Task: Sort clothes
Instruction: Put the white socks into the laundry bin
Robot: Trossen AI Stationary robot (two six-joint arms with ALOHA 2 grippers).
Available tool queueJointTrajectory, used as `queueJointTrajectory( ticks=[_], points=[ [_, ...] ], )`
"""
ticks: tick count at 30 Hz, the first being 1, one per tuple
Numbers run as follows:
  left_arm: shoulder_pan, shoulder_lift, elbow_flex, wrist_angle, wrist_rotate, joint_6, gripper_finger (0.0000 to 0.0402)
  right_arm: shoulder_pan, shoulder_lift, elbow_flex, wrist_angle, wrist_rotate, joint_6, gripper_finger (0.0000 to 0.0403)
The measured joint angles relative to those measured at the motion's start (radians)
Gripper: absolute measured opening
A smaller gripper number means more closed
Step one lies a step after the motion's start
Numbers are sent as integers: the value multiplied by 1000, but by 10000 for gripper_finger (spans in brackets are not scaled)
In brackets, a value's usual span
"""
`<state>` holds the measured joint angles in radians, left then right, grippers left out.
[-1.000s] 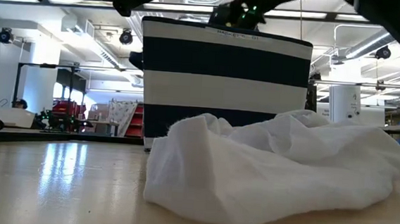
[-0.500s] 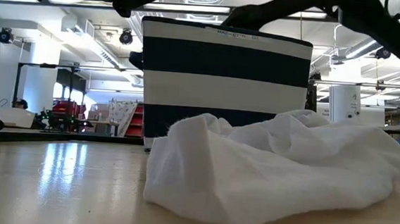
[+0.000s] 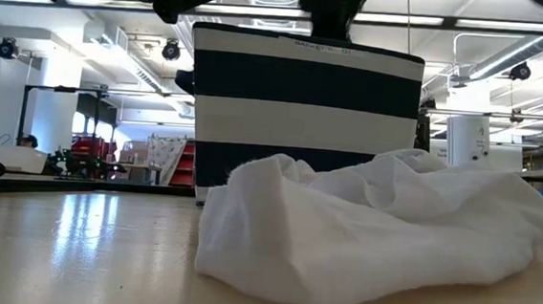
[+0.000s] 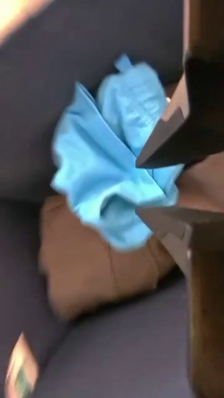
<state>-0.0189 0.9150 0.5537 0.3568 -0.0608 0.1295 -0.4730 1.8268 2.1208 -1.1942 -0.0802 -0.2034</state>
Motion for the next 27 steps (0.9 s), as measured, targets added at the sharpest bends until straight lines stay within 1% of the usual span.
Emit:
queueJointTrajectory(
  ticks=[4,7,9,12,14,17,22,24,27],
  points=[
    [0,0,0,0,0,0,277,66,-110,-5,-84,-7,-20,153],
    [0,0,0,0,0,0,275,129,-176,-34,-132,-10,9,168],
    [0,0,0,1,0,0,275,176,-220,-79,-141,-10,38,173],
    [0,0,0,1,0,-1,279,251,-290,-183,-135,-7,86,176],
    [0,0,0,0,0,-6,282,300,-338,-280,-119,-6,125,176],
    [0,0,0,-1,0,-8,283,382,-422,-473,-44,-6,208,177],
    [0,0,0,-1,0,-8,277,518,-568,-802,175,3,373,184],
    [0,0,0,-2,0,-8,275,564,-611,-920,277,47,434,189],
    [0,0,0,-2,0,-8,272,612,-647,-1076,426,146,502,199]
  ],
)
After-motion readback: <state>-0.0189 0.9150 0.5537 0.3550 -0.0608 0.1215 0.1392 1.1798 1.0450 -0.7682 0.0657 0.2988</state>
